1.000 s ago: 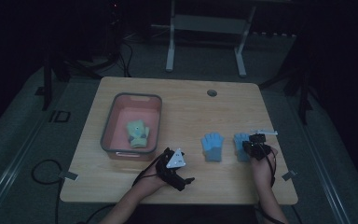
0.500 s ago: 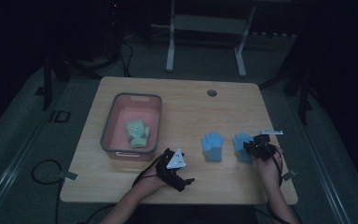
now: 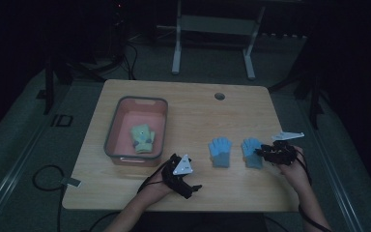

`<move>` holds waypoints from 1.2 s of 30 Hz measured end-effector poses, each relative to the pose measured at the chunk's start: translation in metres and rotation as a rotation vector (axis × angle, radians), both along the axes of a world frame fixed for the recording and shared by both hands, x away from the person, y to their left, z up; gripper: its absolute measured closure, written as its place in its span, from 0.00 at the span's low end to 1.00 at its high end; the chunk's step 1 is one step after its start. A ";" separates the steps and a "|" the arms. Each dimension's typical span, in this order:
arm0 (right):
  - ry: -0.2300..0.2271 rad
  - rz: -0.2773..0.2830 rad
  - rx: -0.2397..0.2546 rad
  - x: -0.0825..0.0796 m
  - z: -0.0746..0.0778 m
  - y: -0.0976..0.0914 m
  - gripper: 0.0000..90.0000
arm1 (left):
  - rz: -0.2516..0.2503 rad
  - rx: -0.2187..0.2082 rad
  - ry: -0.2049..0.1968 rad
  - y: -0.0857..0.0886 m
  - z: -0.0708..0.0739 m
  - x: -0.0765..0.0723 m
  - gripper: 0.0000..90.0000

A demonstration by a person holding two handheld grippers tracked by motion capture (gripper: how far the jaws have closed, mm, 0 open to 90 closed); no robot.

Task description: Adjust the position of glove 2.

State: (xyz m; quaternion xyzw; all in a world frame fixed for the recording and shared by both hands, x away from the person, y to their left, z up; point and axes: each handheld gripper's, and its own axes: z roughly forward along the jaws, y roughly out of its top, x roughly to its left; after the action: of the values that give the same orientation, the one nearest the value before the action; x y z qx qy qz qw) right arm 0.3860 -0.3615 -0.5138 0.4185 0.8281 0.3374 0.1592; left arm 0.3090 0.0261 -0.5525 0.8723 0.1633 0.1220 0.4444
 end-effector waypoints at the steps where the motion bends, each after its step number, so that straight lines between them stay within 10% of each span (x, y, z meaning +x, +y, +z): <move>1: 0.013 0.020 -0.001 0.001 -0.002 0.000 0.67 | 0.001 -0.001 0.000 0.000 0.000 0.000 0.02; 13: 0.028 0.031 -0.049 0.011 -0.027 0.009 0.67 | 0.001 0.000 0.001 0.001 0.000 -0.002 0.02; 23: 0.021 -0.060 -0.030 0.006 -0.029 0.011 0.93 | -0.002 -0.001 0.001 0.002 0.000 -0.001 0.02; 36: -0.076 -0.087 0.015 -0.003 0.029 0.032 0.95 | -0.004 0.001 0.003 0.001 -0.001 -0.001 0.02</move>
State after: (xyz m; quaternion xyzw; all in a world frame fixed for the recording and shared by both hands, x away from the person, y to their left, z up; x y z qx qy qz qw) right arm 0.3828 -0.3292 -0.4848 0.4422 0.7999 0.3519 0.2020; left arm 0.3078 0.0274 -0.5534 0.8729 0.1623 0.1201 0.4441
